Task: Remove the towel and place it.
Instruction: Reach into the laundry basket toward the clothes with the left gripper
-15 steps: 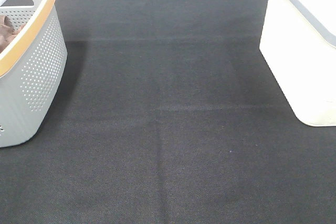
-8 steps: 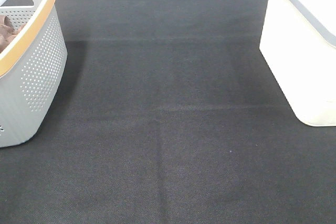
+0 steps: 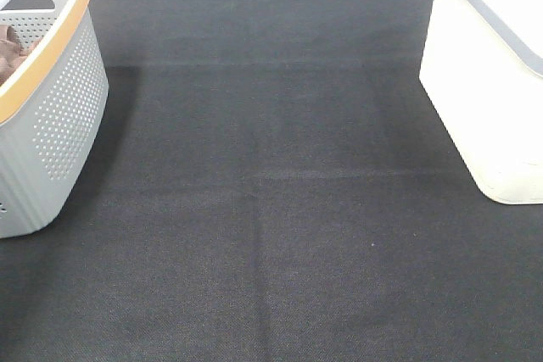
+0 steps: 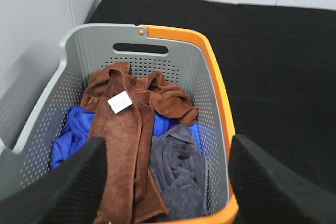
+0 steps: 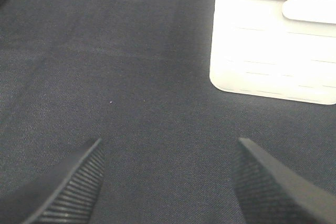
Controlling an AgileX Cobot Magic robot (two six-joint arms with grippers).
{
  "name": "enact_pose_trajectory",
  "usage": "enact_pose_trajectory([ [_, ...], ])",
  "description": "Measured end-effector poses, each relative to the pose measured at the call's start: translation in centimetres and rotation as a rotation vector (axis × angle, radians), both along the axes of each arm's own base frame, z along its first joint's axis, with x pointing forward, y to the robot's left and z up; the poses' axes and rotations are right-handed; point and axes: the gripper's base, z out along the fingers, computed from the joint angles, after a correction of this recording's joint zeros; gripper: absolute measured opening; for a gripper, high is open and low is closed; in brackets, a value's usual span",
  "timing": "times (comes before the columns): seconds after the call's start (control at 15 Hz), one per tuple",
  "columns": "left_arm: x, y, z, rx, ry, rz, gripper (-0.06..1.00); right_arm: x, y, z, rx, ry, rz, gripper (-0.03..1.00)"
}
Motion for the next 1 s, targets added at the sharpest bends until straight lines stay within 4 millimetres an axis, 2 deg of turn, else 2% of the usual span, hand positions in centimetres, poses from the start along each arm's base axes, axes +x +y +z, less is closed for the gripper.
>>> enact_pose_trajectory([
  [0.13,4.2,0.0,0.6,-0.001,0.092,0.002,0.63,0.0,0.0,0.0,0.0,0.0,0.0,0.66],
  [0.27,8.1,0.1,0.4,-0.001,0.216,0.006,0.63,0.0,0.0,0.0,0.0,0.0,0.0,0.66],
  [0.33,8.1,0.1,0.4,-0.001,0.216,0.006,0.63,0.0,0.0,0.0,0.0,0.0,0.0,0.66],
  [0.53,14.1,0.2,-0.9,-0.022,0.354,0.027,0.63,0.0,0.0,0.0,0.0,0.0,0.0,0.66],
  [0.73,18.6,0.4,-2.0,-0.027,0.413,0.06,0.63,0.0,0.0,0.0,0.0,0.0,0.0,0.66],
  [0.8,20.5,0.9,-2.4,-0.022,0.46,0.088,0.63,0.0,0.0,0.0,0.0,0.0,0.0,0.66],
  [1.0,23.6,3.5,-3.5,-0.046,0.588,0.182,0.63,0.0,0.0,0.0,-0.002,0.0,-0.001,0.66],
])
